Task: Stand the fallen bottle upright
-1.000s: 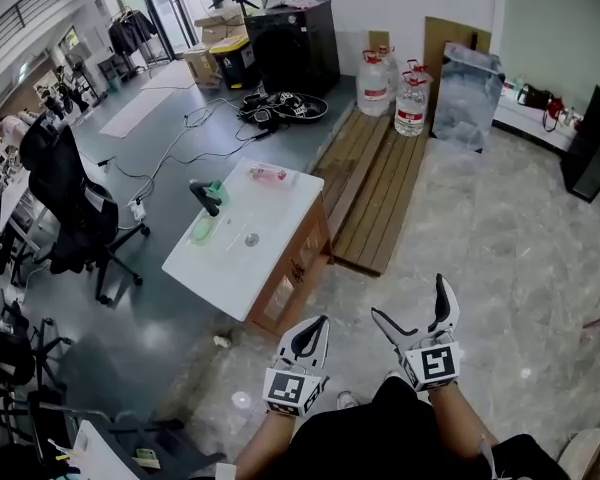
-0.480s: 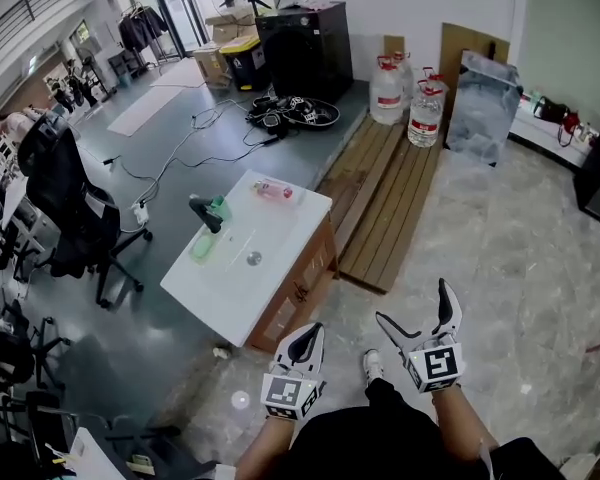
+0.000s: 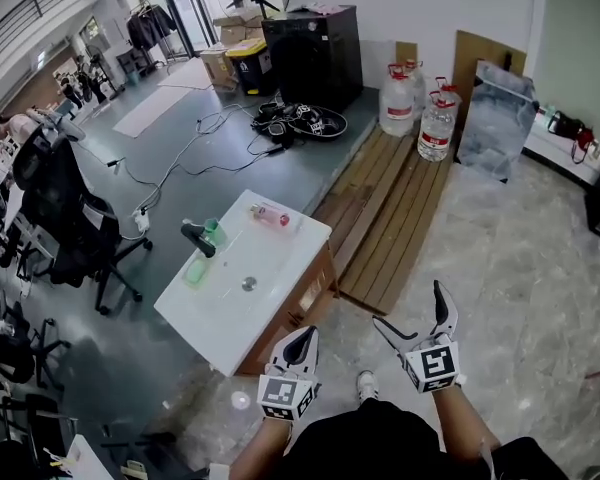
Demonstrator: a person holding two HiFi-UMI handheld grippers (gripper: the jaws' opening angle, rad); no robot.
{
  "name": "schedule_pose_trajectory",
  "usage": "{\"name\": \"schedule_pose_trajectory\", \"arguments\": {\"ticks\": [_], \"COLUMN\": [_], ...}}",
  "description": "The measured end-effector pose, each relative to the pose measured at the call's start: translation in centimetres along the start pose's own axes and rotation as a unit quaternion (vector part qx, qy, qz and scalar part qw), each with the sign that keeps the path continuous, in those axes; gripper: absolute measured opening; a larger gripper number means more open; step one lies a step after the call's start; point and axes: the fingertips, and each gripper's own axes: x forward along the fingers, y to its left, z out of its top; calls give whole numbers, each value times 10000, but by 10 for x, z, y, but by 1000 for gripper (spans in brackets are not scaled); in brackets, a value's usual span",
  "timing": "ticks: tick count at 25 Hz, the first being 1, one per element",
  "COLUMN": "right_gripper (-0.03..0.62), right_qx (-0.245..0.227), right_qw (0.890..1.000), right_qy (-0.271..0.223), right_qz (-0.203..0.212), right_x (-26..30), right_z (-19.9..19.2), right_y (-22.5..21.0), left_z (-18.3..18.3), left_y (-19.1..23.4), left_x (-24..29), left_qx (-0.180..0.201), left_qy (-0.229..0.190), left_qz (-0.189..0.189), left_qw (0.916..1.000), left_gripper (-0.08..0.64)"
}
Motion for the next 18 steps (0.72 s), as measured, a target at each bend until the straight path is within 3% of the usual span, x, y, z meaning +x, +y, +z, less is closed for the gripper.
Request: {"name": "schedule_pose_trajectory", "arguments": {"ticks": [9,18], "right_gripper": [598,598], "right_qx": [186,199], "right_qw": [9990,9956], "right_qy": [-69,-53], "right_qz": [408,916], "right_x": [67,120], "right_z": [4,6], "right_y": [-47,-49], "left_z": [15,24], "left_y": [18,48], "left_x": [64,80], "left_qx": [14,-152], "left_qy": [163,201], "left_qz": [386,836], "left_qw": [9991,9962], "left_gripper": [18,18]}}
